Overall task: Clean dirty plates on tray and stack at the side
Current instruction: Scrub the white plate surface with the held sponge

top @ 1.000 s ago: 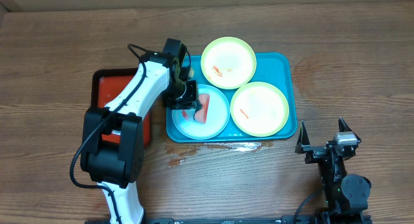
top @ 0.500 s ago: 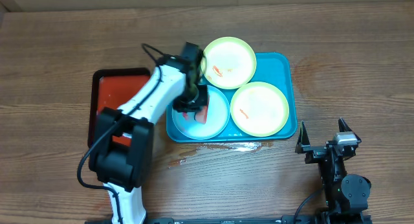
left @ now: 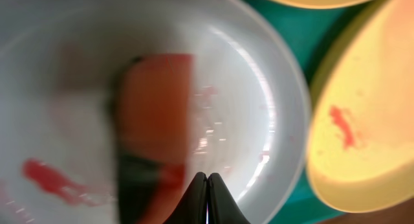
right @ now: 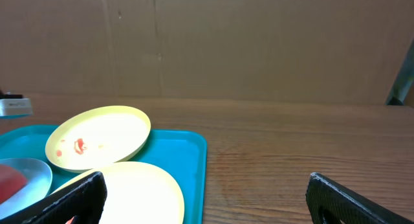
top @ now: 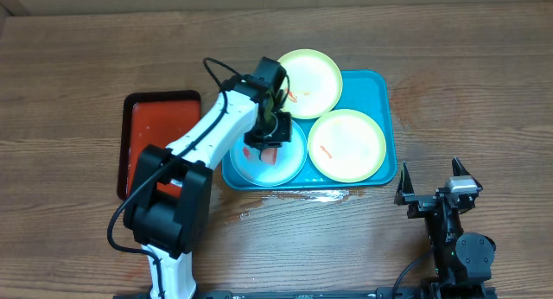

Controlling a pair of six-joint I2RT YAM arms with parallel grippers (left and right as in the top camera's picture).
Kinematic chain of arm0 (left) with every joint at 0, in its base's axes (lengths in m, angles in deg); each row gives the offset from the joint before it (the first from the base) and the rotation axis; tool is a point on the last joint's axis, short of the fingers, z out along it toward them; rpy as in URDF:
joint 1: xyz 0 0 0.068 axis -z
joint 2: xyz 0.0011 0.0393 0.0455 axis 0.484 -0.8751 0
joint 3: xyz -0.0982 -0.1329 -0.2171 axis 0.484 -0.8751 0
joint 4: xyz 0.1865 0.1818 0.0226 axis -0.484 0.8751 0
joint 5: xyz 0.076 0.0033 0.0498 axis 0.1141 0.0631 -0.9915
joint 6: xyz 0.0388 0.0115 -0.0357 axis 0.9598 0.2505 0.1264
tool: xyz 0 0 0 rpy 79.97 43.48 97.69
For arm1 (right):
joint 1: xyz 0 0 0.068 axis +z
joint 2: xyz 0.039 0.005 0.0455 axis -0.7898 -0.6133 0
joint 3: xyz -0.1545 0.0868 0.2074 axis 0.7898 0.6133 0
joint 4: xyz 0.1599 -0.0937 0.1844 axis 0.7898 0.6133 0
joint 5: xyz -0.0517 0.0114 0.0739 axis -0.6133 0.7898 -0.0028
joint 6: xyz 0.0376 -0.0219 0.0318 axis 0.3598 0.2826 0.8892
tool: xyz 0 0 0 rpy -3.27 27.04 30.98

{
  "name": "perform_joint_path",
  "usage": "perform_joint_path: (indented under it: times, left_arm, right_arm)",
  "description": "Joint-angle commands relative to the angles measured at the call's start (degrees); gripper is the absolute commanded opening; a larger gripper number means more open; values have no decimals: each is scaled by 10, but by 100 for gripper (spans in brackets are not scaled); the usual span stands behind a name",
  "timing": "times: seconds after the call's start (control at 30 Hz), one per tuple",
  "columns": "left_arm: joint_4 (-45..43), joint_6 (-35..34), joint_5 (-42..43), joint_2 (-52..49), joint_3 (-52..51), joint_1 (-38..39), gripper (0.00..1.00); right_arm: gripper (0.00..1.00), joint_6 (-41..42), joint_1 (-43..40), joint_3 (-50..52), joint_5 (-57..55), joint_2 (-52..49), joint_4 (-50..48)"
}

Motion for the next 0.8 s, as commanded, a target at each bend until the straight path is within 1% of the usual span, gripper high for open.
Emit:
perform_joint_path:
  times: [0.0,0.13,0.23,0.33,0.47,0.6,0.67,0.77]
  left_arm:
    - [-7,20,47,12,10,21,4]
    - [-5,33,47,12,10,24,4]
    - [6,39,34,18,16,12,4]
    - [39,31,-12,27,37,-17,4]
    - [79,0,-78,33,61,-73,4]
    - [78,0,-74,29,43,-112,4]
    - [71,0,-71,29,27,-114,4]
    - [43,0,-34,29,-2,-107,4]
  right_arm:
    - [100,0,-2,6,3,6,-3]
    - [100,0,-2,6,3,6,-3]
    - [100,0,-2,6,3,6,-3]
    - [100,0,-2,6,3,6,-3]
    - [100,0,-2,6,3,6,-3]
    - [100,0,-2,6,3,6,-3]
    - [100,0,-2,6,3,6,-3]
    - [100,0,-2,6,3,6,-3]
